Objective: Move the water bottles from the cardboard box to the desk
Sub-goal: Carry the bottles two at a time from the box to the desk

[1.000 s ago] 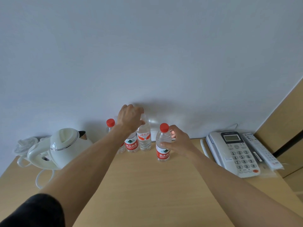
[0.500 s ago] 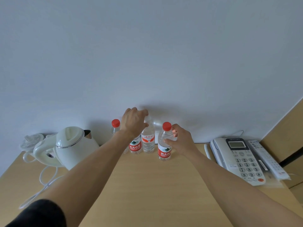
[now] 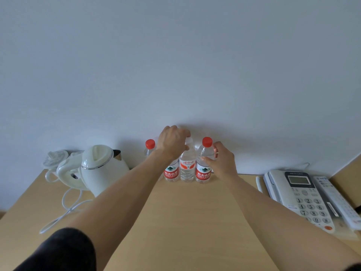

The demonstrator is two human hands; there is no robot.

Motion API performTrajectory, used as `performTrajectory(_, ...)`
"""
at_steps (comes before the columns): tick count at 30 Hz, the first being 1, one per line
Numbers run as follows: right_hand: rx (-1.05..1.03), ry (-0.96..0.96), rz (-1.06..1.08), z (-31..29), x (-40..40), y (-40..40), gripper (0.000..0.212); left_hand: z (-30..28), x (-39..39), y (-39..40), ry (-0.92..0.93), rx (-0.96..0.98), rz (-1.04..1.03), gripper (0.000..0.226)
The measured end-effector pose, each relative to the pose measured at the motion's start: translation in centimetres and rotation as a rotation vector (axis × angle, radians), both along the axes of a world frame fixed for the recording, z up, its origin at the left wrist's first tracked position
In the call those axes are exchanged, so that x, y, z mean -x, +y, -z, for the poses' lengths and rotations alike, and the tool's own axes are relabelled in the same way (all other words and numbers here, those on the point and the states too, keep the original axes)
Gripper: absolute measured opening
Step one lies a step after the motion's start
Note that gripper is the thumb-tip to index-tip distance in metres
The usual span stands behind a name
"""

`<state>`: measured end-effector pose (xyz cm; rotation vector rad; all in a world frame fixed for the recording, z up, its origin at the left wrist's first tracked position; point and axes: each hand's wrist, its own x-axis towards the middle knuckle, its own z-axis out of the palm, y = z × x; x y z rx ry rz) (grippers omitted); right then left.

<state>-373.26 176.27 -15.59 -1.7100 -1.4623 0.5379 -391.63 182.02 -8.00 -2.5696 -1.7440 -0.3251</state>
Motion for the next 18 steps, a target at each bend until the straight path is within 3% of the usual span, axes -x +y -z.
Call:
performTrajectory(8,0.038,0.044,0.019,-0.5,-0.2,-0.2,0.051,-0.1,-0.3,-0.4,0.024,-0.058,-0.017,0.055)
performTrajectory(18,0.04,0.037,0.0,-1.7,-0.2,-0.4,0.044,-0.9,-0.8,-0.5,0.006,0.016,-0.042,0.047)
